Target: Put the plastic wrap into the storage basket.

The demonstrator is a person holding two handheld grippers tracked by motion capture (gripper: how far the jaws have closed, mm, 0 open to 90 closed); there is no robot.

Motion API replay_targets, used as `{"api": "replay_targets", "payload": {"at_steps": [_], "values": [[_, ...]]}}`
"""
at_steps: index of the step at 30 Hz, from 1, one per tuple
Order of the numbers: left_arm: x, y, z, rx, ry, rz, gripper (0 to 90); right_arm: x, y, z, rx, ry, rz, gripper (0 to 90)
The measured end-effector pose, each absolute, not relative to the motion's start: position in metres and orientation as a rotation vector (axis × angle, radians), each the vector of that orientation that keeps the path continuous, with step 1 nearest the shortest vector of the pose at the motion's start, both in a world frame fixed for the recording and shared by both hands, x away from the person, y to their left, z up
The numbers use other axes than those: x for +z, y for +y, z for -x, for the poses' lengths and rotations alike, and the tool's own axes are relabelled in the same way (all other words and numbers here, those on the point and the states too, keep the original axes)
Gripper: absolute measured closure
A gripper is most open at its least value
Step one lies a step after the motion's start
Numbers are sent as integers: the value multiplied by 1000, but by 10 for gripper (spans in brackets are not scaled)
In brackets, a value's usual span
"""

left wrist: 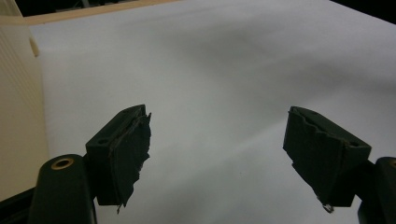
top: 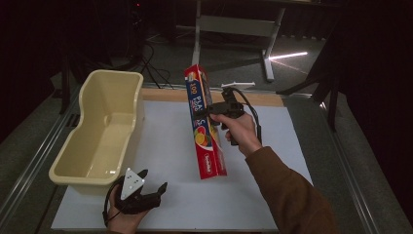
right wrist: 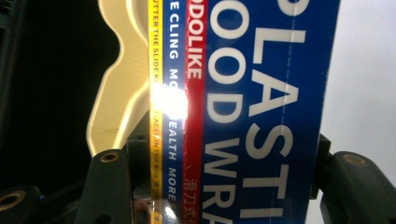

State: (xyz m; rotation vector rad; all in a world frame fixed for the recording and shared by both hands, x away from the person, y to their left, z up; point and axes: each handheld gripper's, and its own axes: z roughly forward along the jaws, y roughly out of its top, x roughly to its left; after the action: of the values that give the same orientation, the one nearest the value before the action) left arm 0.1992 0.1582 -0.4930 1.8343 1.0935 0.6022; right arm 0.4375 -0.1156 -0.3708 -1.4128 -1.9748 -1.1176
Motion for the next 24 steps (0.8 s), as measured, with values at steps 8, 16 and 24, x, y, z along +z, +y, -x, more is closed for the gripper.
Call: {"api": "replay_targets", "payload": {"at_steps": [8, 16, 24], "values": [[-493, 156, -198, 599, 1087, -1835, 224, -367, -95, -438, -1156, -1915, 1423, 408], [-494, 152, -198, 595, 1067, -1845, 224, -360, -68, -437, -1209, -1857, 1411, 409], [-494, 152, -196, 594, 1058, -1841, 224, -355, -46, -439, -1238, -1833, 1401, 409]]}}
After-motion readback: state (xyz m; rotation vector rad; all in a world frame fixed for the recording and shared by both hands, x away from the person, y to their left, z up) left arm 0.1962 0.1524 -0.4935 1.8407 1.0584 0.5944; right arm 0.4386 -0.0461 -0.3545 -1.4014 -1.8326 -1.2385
